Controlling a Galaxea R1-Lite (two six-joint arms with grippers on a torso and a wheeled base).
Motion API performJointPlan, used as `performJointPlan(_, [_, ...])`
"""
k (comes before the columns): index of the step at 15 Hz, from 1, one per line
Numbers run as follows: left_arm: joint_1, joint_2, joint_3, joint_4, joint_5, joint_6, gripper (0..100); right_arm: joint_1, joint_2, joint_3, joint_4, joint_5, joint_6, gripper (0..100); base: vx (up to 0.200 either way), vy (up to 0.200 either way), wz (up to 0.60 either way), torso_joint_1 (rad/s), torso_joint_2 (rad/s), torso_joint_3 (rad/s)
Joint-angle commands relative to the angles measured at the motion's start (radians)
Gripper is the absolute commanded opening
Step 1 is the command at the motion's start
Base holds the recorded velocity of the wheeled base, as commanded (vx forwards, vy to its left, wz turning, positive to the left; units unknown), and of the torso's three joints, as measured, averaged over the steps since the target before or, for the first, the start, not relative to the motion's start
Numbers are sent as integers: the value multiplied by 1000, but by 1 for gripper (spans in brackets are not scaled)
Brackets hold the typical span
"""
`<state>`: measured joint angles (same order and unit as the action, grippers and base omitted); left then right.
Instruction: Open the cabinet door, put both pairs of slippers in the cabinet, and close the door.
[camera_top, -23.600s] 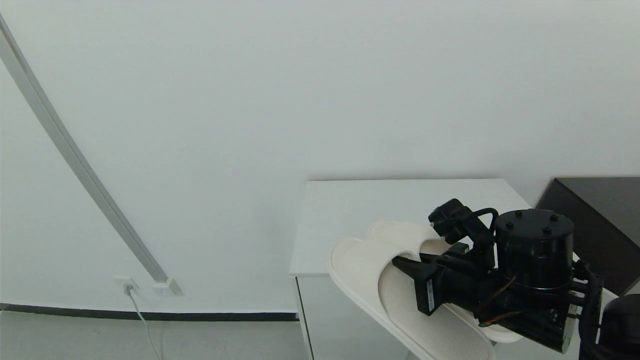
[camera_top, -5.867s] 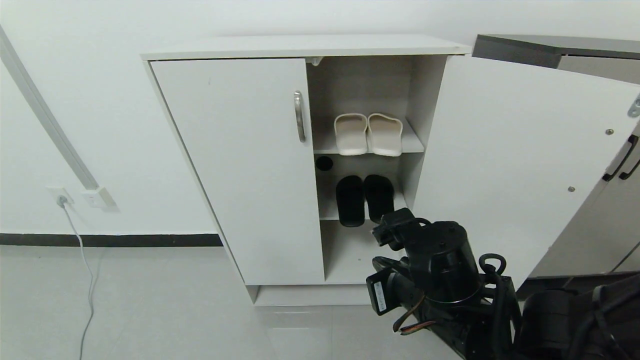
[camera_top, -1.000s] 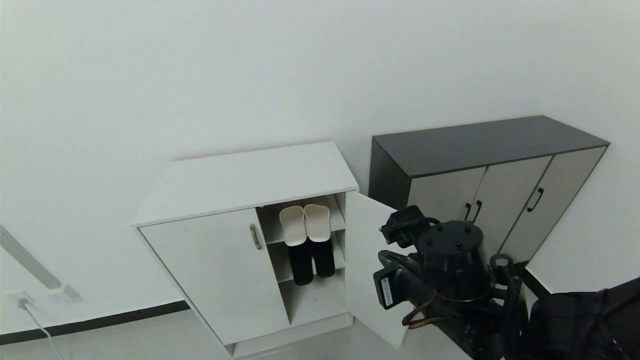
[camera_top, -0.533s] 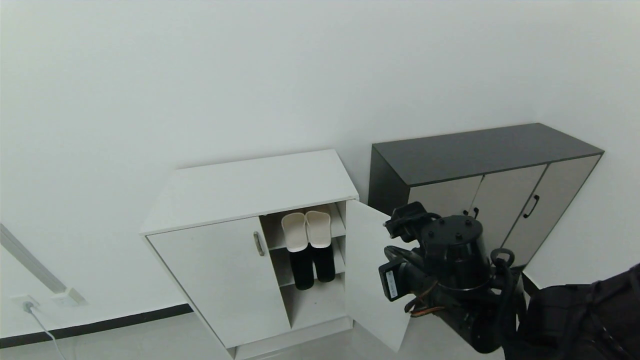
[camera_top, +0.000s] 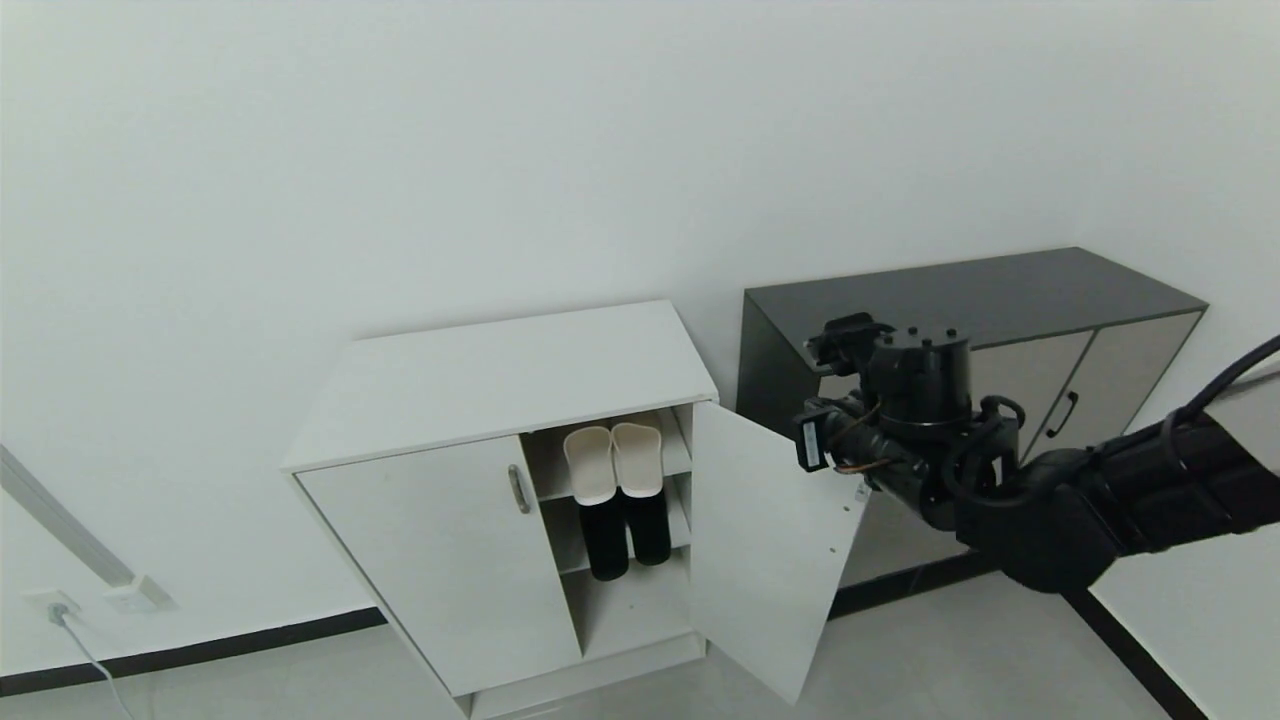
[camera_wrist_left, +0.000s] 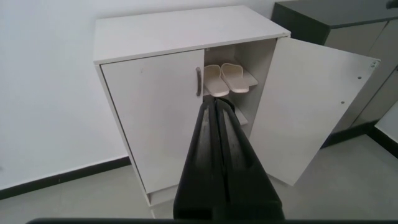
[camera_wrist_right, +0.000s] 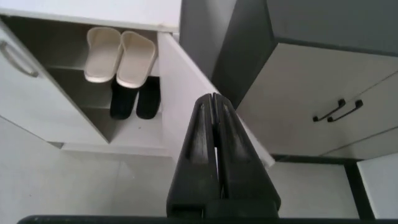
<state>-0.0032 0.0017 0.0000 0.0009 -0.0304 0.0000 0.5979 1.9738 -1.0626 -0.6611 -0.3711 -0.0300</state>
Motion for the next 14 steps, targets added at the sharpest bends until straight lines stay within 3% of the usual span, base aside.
performJointPlan(1, [0,0,0,-1,0,0,0,-53,60,-126,84,40,32,0,0,0,0,0,0,0])
performJointPlan(6, [0,0,0,1,0,-2,0,-136,171,-255,147,116,53,0,0,0,0,0,0,0])
performJointPlan(14, [0,0,0,-1,0,0,0,-207,359,-387,144,138,91,0,0,0,0,0,0,0])
